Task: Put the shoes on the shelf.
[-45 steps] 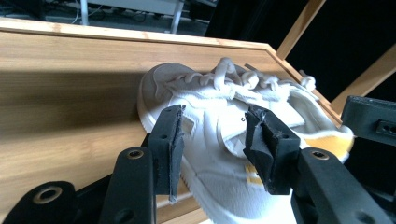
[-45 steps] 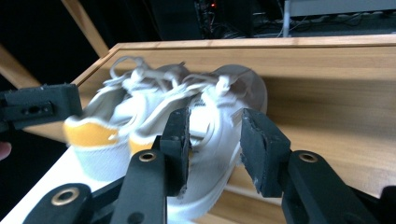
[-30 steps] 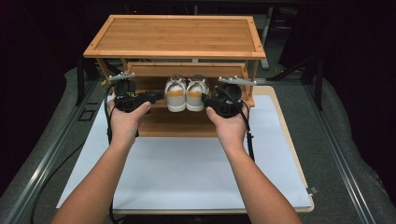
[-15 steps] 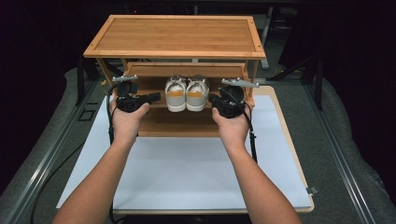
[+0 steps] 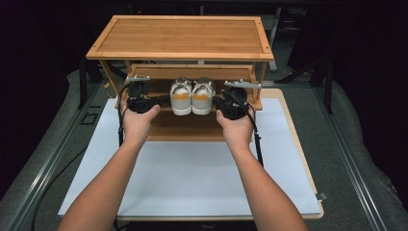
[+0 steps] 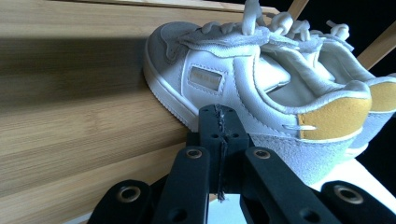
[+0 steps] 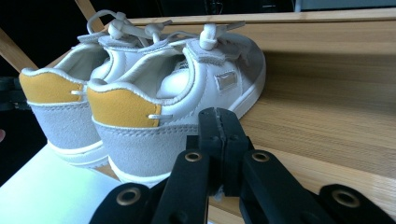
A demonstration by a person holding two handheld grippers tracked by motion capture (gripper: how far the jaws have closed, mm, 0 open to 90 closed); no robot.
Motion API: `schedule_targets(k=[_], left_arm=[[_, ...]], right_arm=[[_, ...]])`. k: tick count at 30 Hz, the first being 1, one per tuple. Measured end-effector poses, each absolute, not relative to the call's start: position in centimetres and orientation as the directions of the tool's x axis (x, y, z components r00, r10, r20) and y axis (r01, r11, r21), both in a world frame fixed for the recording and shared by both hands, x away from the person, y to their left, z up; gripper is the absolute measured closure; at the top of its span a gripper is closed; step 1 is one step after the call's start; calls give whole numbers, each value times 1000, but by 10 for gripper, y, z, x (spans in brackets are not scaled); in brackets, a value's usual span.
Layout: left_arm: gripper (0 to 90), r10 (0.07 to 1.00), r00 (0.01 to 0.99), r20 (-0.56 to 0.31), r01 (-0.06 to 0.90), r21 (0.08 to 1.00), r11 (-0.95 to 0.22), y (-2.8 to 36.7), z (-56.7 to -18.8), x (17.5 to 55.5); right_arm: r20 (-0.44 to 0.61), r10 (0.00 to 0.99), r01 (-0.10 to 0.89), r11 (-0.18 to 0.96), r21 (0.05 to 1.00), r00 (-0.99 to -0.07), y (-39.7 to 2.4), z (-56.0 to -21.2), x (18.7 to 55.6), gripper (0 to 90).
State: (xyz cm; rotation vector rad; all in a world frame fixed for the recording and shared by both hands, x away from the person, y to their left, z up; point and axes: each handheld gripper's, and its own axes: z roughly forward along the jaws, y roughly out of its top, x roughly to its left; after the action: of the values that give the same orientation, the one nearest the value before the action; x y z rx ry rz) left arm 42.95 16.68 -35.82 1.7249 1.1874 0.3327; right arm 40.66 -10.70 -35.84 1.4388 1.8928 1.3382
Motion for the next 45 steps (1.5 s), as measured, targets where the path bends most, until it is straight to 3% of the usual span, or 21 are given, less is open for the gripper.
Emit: schedule_targets(k=[27,45], left_arm=[[900,824,472,-313,550,835,2,165,-363,446],[900,845,443,-299,564,826,-4,160,-361,478]], right_arm=[[275,883,521,-42,853,-380,-107,-360,422,900],[299,890,543,-72,837,-344,-105,-361,459,900]])
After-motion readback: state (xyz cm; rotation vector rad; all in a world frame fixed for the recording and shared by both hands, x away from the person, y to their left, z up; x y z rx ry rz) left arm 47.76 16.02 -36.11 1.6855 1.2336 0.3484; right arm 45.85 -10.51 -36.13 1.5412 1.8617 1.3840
